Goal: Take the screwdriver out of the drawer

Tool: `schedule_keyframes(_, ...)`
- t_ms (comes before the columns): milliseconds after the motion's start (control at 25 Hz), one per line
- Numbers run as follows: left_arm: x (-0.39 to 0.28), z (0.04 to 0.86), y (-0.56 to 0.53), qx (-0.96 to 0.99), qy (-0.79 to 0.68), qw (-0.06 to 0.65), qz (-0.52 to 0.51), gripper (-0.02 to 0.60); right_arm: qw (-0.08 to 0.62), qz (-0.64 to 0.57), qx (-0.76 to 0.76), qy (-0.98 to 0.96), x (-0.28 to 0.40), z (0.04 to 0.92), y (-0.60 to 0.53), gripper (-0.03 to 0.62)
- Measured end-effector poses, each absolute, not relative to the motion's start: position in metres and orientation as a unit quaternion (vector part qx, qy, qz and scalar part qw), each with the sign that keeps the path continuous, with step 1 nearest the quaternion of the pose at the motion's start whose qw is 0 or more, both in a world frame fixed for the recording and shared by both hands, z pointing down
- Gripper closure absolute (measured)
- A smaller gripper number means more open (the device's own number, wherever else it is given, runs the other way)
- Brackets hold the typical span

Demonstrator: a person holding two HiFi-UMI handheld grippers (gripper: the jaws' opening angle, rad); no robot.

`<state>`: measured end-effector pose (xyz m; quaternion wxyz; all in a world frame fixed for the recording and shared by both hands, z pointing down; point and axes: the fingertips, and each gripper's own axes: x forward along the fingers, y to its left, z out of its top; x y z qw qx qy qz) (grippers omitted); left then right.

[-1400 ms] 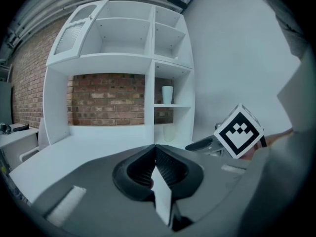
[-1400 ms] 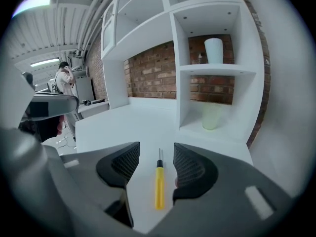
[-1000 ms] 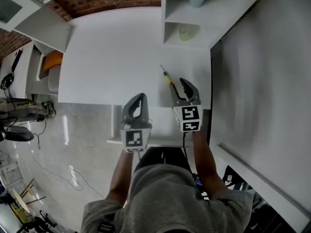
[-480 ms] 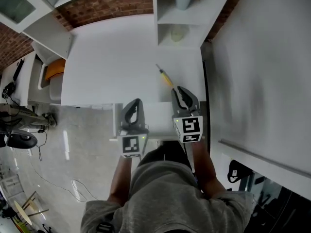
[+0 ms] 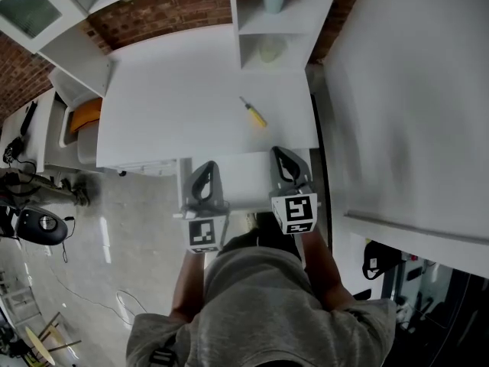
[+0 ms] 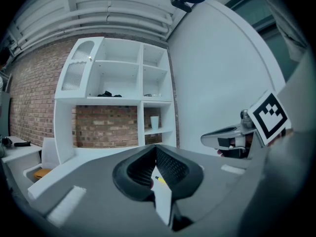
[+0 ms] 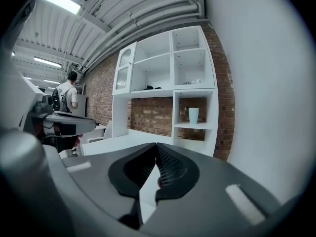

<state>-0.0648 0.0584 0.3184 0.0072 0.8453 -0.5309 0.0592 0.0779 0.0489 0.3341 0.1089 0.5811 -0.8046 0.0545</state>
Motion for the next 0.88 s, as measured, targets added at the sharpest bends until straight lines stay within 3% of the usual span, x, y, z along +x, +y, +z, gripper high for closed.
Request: schedule_keyframes(880,-0.059,0.322,0.083,0.849,-0.525,0.009,0.060,0.569,0.109,0.065,0.572,-0.810,0.077,0.342,0.084,0.591)
